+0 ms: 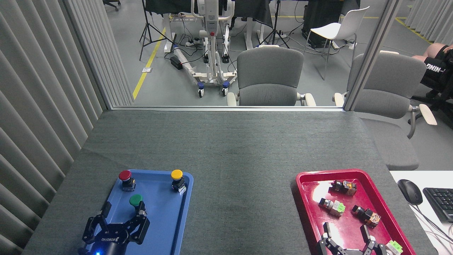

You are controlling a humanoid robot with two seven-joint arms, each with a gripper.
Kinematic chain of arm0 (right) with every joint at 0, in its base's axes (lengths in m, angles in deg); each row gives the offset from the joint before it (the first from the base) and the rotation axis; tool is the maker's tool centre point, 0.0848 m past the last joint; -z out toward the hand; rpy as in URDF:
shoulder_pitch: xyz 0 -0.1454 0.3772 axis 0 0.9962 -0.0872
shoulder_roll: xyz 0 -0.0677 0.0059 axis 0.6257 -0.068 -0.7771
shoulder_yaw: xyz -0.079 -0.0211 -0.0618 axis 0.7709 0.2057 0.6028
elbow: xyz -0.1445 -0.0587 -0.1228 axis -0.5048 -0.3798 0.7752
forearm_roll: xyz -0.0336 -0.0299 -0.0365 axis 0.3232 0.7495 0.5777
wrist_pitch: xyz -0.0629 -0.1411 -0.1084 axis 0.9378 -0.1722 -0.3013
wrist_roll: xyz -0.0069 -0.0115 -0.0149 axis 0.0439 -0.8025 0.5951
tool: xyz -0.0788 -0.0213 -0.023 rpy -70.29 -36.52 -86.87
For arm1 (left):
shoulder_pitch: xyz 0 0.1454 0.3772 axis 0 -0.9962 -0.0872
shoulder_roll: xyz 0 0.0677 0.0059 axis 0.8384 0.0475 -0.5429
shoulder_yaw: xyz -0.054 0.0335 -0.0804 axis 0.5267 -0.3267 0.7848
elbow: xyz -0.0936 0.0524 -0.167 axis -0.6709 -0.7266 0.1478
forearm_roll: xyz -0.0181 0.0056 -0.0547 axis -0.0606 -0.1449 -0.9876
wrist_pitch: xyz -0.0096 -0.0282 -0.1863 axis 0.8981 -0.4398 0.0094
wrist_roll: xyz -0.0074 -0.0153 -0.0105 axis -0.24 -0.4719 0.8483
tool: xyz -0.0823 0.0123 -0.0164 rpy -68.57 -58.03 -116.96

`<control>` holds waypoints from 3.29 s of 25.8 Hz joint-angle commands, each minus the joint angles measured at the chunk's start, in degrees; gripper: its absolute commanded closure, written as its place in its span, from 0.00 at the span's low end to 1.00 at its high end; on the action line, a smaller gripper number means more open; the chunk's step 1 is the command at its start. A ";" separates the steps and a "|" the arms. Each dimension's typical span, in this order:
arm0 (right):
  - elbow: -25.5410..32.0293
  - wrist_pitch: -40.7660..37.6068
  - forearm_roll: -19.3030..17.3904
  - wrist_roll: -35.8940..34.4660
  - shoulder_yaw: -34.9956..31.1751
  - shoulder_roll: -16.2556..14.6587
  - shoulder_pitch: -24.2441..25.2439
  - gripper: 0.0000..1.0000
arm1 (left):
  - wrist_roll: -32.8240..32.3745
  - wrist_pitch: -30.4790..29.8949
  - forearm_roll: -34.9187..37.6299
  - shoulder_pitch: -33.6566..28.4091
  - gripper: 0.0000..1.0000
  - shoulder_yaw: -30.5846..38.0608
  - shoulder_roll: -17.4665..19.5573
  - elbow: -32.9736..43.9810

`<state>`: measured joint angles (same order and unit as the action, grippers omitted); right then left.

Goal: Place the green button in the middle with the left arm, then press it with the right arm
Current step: 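Reach the left hand to the green button on the blue tray and grasp it, then carry the green button with the left hand off the tray toward the table middle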

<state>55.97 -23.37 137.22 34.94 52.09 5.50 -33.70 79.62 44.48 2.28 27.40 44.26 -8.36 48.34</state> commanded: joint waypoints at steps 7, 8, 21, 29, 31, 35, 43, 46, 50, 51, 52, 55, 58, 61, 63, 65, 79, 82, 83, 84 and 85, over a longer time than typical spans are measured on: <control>0.06 0.05 0.05 0.06 0.01 0.19 -0.08 0.00 | 0.42 -0.48 0.11 -0.09 0.00 -0.13 0.32 0.04; 0.06 0.05 0.05 0.14 -0.08 0.19 -0.08 0.00 | 0.42 -0.39 0.11 -0.18 0.00 -0.13 0.32 0.04; 0.06 -0.13 0.05 0.06 -0.08 0.01 0.01 0.00 | 0.51 0.05 0.02 -0.88 0.00 0.04 0.41 0.04; 0.32 -0.39 0.14 0.14 0.01 0.10 0.10 0.00 | 1.12 10.24 1.07 0.00 0.01 -3.12 -3.11 -4.97; 0.32 -0.39 0.14 0.14 0.01 0.10 -0.08 0.00 | 2.62 12.62 1.25 1.05 0.00 -3.38 -4.25 -6.73; 0.50 -0.65 0.14 0.14 0.01 -0.51 -0.08 0.00 | 2.88 13.59 1.34 5.53 0.01 -4.61 -4.43 -14.20; 0.50 -0.22 0.05 0.14 0.19 -0.86 -0.08 0.00 | 4.03 19.56 0.81 8.52 0.01 -4.70 -4.52 -20.27; 0.59 -0.57 -0.03 0.06 0.36 -1.04 0.19 0.00 | 4.11 19.56 0.63 10.45 0.01 -6.02 -4.95 -22.20; 0.59 -0.57 -0.03 0.06 0.28 -1.04 0.19 0.00 | 4.20 19.91 0.28 13.09 0.01 -6.20 -5.40 -26.24; 0.50 -0.65 -0.12 0.06 0.28 -1.04 0.19 0.00 | 4.47 20.09 0.19 13.62 0.01 -6.11 -5.48 -27.30; 0.50 -0.65 -0.21 -0.12 0.28 -1.04 0.19 0.00 | 5.26 20.09 0.11 14.06 0.02 -6.11 -5.48 -28.00; 0.85 -1.27 -0.47 -0.21 0.28 -0.95 0.19 0.00 | 7.10 20.00 -0.25 14.50 0.04 -6.11 -5.83 -28.62; 0.85 -1.27 -0.47 -0.21 0.19 -0.78 0.19 0.00 | 7.19 20.09 -0.60 15.03 0.04 -6.11 -5.83 -29.23; 0.85 -1.18 -0.38 -0.21 0.19 -0.51 0.19 0.00 | 7.19 19.30 -0.77 16.52 0.09 -6.20 -5.75 -31.60; 1.03 -1.18 -0.38 -0.21 0.28 -0.34 0.19 0.00 | 7.19 18.51 -1.12 17.40 0.14 -6.20 -5.66 -33.36; 1.12 -1.18 -0.38 -0.12 0.28 -0.34 0.19 0.00 | 7.28 17.28 -1.91 18.10 0.19 -6.20 -5.40 -34.42; 1.12 -1.09 -0.30 -0.03 0.19 -0.07 0.10 0.00 | 13.52 10.77 -2.53 15.64 1.00 -10.42 -1.88 -33.27; 1.20 -1.18 -0.30 -0.03 0.28 0.01 0.10 0.00 | 15.71 2.17 -2.36 14.59 1.00 -10.94 -0.30 -27.39; 1.20 -1.10 -0.30 -0.03 0.28 0.10 0.10 0.00 | 17.03 -3.46 -2.18 14.59 1.00 -12.43 0.84 -24.58; 1.12 -1.09 -0.30 -0.03 0.28 0.10 0.10 0.00 | 18.26 -9.08 -1.65 15.20 1.00 -15.07 2.07 -22.11; 1.20 -1.09 -0.38 -0.03 0.28 0.10 0.01 0.00 | 18.44 -13.22 -1.30 16.17 1.00 -18.41 2.87 -20.09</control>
<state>57.15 -24.48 136.91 34.93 52.35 5.52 -33.59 95.82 43.00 0.17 42.64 31.39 -7.95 22.06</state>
